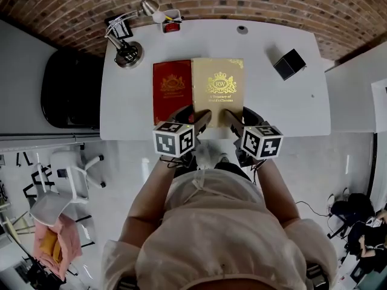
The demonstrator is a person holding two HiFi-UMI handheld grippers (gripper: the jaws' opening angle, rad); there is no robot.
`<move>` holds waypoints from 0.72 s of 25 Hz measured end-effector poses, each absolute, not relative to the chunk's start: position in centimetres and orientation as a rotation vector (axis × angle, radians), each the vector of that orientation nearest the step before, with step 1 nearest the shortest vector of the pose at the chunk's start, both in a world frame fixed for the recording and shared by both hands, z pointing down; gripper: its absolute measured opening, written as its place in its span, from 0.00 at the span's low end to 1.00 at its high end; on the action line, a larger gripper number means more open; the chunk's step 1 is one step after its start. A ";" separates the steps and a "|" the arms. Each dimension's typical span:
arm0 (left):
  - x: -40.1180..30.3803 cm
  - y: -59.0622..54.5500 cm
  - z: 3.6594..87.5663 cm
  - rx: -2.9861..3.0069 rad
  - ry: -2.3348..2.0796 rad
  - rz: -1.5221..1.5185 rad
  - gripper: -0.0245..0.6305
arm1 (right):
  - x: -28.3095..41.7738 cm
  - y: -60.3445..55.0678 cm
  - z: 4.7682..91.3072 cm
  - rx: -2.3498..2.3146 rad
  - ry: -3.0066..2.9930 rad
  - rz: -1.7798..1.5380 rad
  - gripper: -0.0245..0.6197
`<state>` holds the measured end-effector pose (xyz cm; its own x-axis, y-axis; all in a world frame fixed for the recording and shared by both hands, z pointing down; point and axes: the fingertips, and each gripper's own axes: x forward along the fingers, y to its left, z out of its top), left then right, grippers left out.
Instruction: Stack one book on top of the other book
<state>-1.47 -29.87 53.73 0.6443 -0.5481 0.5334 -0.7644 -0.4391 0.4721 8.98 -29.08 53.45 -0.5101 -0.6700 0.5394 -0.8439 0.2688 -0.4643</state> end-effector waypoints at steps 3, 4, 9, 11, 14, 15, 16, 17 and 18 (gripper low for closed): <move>-5.2 -30.4 53.2 2.149 -1.027 0.382 0.46 | 5.3 -29.8 52.9 1.390 -2.311 1.067 0.41; -6.3 -30.6 53.1 2.143 -1.027 0.380 0.46 | 4.2 -30.0 52.8 1.380 -2.311 1.056 0.41; -11.4 -31.3 53.3 2.125 -1.016 0.380 0.46 | -0.9 -30.8 52.9 1.350 -2.300 1.058 0.41; -13.2 -31.6 53.7 2.112 -1.010 0.392 0.46 | -2.6 -31.0 53.3 1.344 -2.286 1.084 0.41; -15.3 -32.0 54.5 2.090 -0.996 0.404 0.46 | -4.7 -31.3 54.2 1.336 -2.264 1.102 0.41; -15.9 -32.0 54.9 2.081 -0.992 0.409 0.46 | -5.3 -31.4 54.5 1.330 -2.257 1.108 0.41; -16.4 -32.0 55.4 2.070 -0.988 0.413 0.46 | -5.9 -31.4 55.0 1.323 -2.249 1.115 0.41; -16.9 -32.0 55.8 2.059 -0.984 0.417 0.46 | -6.4 -31.4 55.4 1.315 -2.239 1.124 0.41; -17.4 -32.0 56.3 2.046 -0.980 0.421 0.46 | -6.8 -31.4 55.9 1.306 -2.229 1.133 0.41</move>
